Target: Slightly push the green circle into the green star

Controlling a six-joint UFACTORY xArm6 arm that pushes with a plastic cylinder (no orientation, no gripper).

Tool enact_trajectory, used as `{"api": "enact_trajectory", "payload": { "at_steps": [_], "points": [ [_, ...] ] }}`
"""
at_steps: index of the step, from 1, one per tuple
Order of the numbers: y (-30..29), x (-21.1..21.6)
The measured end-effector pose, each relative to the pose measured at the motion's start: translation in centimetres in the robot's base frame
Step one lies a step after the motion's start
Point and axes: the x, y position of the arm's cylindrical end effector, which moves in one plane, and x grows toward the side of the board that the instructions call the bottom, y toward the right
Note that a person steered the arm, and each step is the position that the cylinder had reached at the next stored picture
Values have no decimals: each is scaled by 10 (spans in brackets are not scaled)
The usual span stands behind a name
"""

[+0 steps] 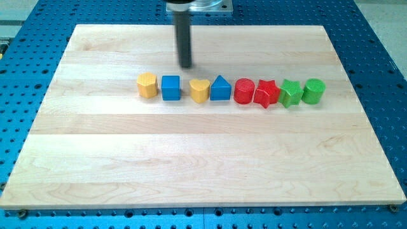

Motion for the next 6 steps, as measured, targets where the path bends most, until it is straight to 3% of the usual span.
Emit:
{"api": "enact_trajectory", "payload": {
  "at_steps": [1, 2, 3, 4, 6],
  "points": [
    [150, 4],
    [238, 11],
    [288, 40],
    [264, 79],
    [242, 88]
  ]
}}
